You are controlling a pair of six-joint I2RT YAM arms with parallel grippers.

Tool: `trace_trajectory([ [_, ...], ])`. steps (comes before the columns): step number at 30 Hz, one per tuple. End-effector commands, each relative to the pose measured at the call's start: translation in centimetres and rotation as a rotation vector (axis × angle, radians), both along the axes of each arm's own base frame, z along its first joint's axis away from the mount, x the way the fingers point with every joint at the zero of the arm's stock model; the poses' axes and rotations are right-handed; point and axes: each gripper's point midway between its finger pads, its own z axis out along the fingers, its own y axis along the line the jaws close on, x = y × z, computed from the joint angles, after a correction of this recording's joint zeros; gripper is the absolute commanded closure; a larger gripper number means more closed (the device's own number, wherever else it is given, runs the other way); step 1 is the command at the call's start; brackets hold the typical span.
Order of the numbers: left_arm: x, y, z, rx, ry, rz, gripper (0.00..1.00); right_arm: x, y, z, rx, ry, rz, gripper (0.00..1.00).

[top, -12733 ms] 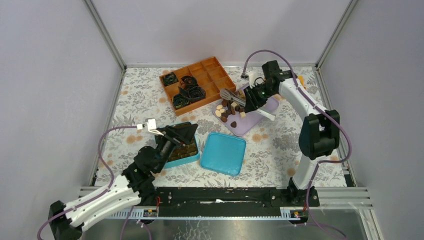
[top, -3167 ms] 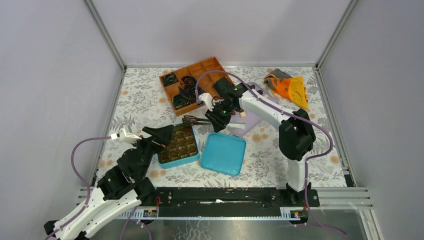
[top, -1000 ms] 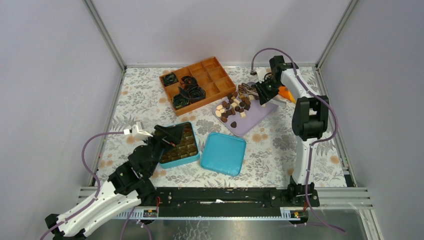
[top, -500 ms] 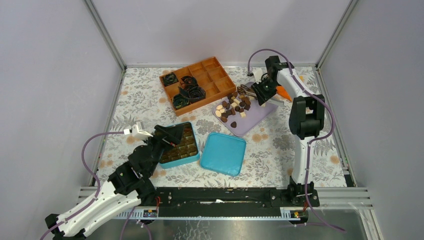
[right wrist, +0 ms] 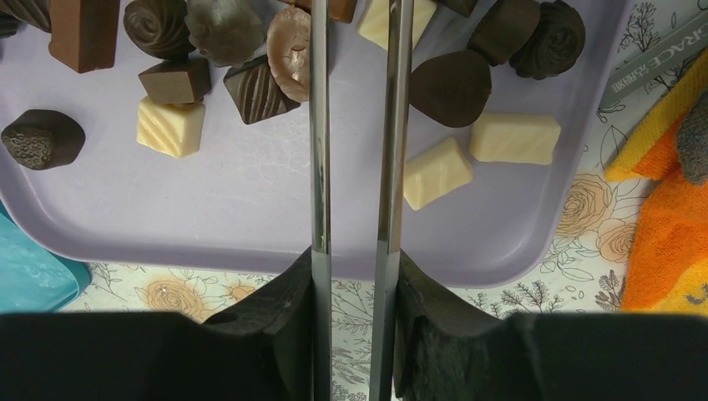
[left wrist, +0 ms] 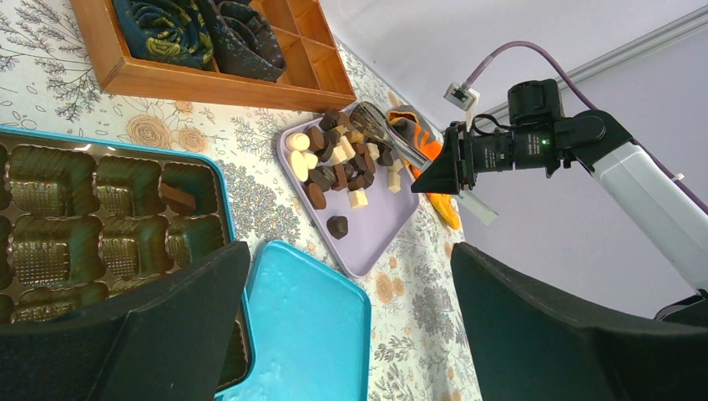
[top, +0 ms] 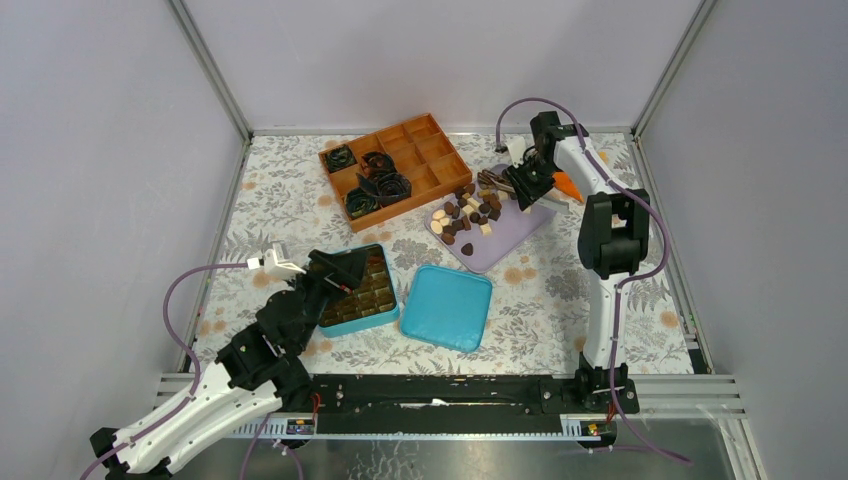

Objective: Pack the chocolate
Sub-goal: Pick up the fake chocolate from the plate.

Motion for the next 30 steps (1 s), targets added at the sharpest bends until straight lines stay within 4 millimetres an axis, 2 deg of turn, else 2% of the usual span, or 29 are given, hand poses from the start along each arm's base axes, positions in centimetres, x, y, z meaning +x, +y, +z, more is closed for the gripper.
trace_trajectory([
  [1, 0.3, 0.6, 0.9, -0.012, -0.034, 0.031, 0.01, 0.5, 0.2, 4.5, 0.05, -0.101, -0.025, 0.98],
  [15, 0.6, 0.1, 1.0, 0.036, -0.019, 0.019, 0.01, -1.3, 0.1, 7.6, 0.182, -0.154, -0.063, 1.0],
  [18, 0.6, 0.1, 1.2, 0.043, -0.022, 0.018, 0.01, -2.3, 0.5, 8.8, 0.23, -0.154, -0.051, 1.0],
  [26, 0.5, 1.3, 2.3, 0.125, -0.021, 0.046, 0.01, -8.5, 5.0, 13.5, 0.52, -0.13, 0.093, 1.0],
  [30, 0.6, 2.0, 3.1, 0.219, -0.014, 0.062, 0.01, -12.0, 8.3, 14.2, 0.601, -0.091, 0.198, 1.0],
])
